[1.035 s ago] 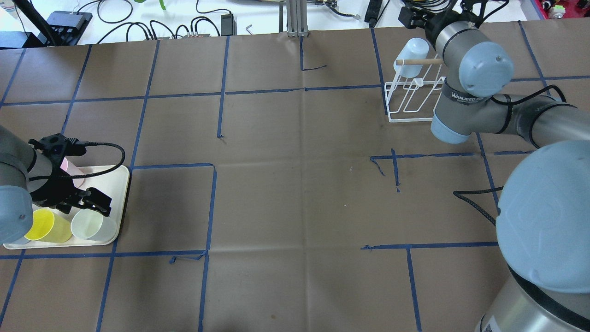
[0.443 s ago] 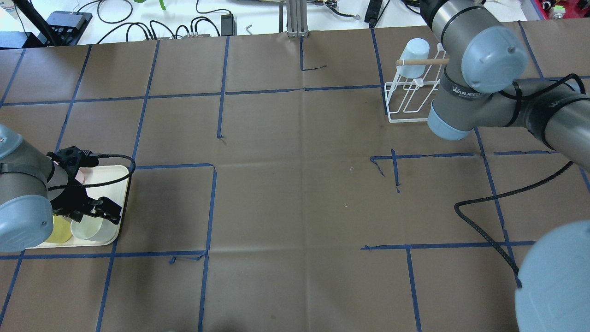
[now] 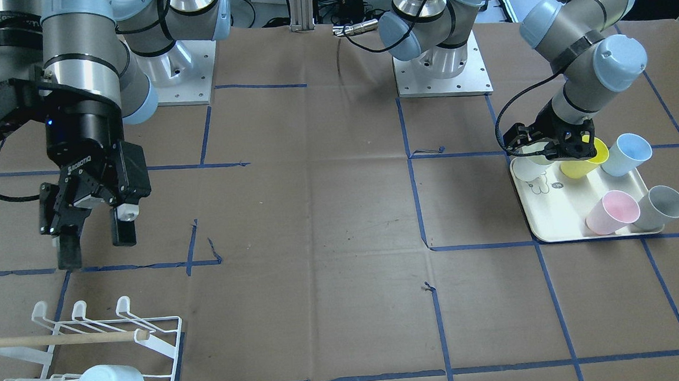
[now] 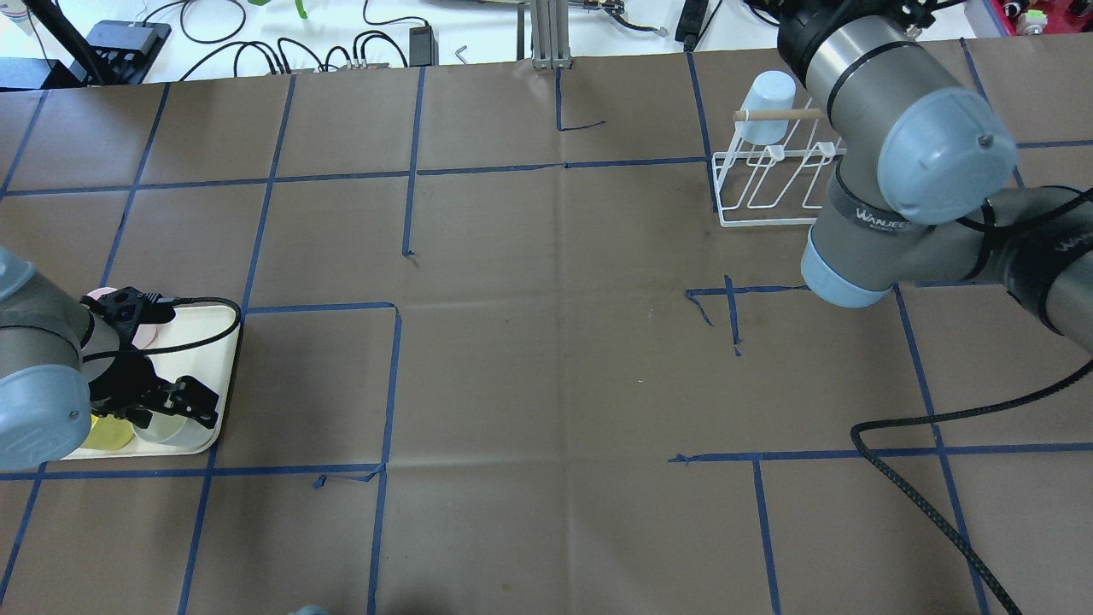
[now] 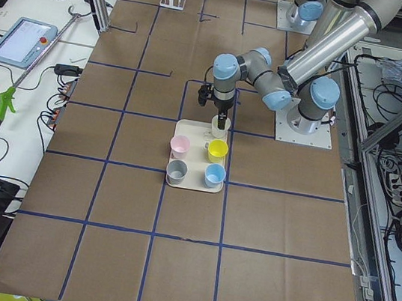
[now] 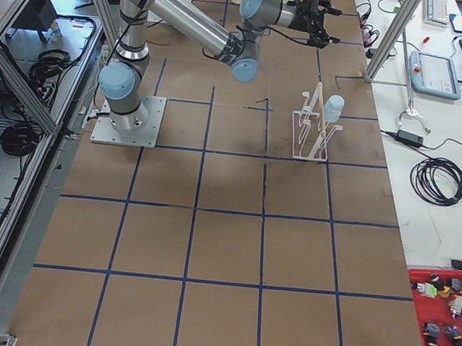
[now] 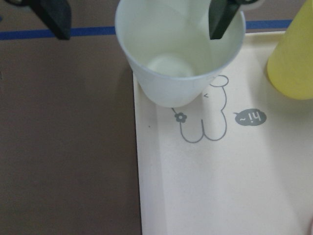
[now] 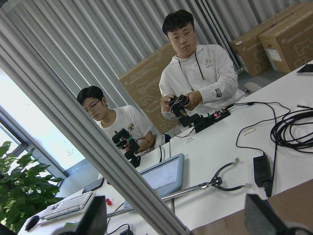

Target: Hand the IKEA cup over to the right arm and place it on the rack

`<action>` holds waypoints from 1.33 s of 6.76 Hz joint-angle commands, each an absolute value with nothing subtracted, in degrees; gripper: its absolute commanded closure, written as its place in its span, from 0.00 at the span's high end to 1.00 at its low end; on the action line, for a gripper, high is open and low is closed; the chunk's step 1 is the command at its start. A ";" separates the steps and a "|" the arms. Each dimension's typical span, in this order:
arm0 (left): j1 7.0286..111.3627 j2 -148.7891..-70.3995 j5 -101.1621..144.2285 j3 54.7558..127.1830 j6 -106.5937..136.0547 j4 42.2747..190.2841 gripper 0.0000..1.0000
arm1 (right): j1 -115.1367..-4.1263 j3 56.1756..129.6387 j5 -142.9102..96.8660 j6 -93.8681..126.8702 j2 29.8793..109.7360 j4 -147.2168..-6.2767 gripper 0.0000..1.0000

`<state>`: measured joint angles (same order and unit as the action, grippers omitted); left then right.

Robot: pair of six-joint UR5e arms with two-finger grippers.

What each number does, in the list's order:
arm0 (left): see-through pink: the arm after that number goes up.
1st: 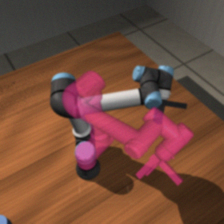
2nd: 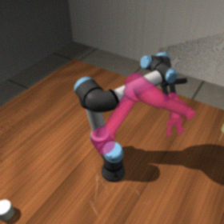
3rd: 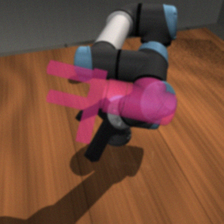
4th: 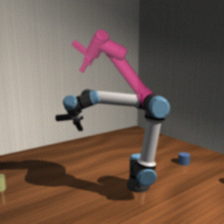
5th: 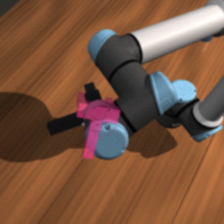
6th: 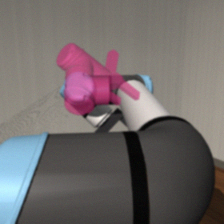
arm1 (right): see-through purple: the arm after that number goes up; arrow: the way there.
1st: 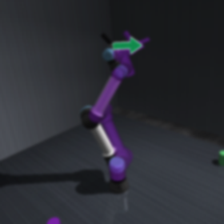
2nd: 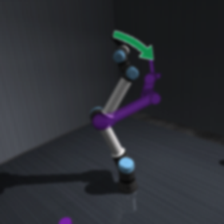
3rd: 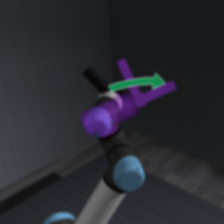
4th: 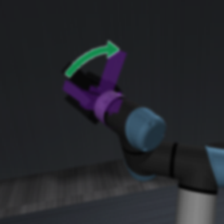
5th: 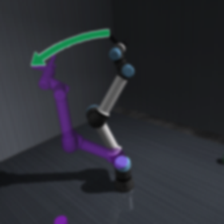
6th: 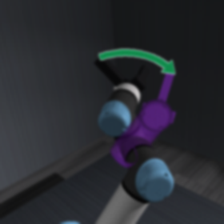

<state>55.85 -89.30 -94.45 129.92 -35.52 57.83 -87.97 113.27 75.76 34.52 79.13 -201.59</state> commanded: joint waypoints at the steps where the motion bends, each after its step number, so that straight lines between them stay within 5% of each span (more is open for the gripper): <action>1: 55.72 -88.16 -94.48 129.90 -35.86 58.88 0.52 | -89.90 118.02 70.05 53.76 82.43 -201.53 1.00; 2: 55.72 -87.98 -94.48 129.90 -35.95 59.67 0.25 | -91.22 119.17 69.96 62.14 83.40 -201.53 1.00; 4: 55.64 -87.98 -94.13 129.81 -36.12 59.85 0.00 | -93.07 120.58 69.79 70.27 84.37 -201.80 1.00; 7: 55.98 -85.28 -93.87 126.76 -35.86 60.11 0.00 | -94.04 121.46 69.79 80.51 84.38 -202.06 1.00; 9: 56.95 -82.89 -90.38 114.60 -35.42 73.84 0.00 | -94.13 121.46 69.87 84.52 84.38 -202.06 1.00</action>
<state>56.36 -83.97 -92.68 121.60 -35.61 66.58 -94.02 121.44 69.81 81.75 84.38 -202.15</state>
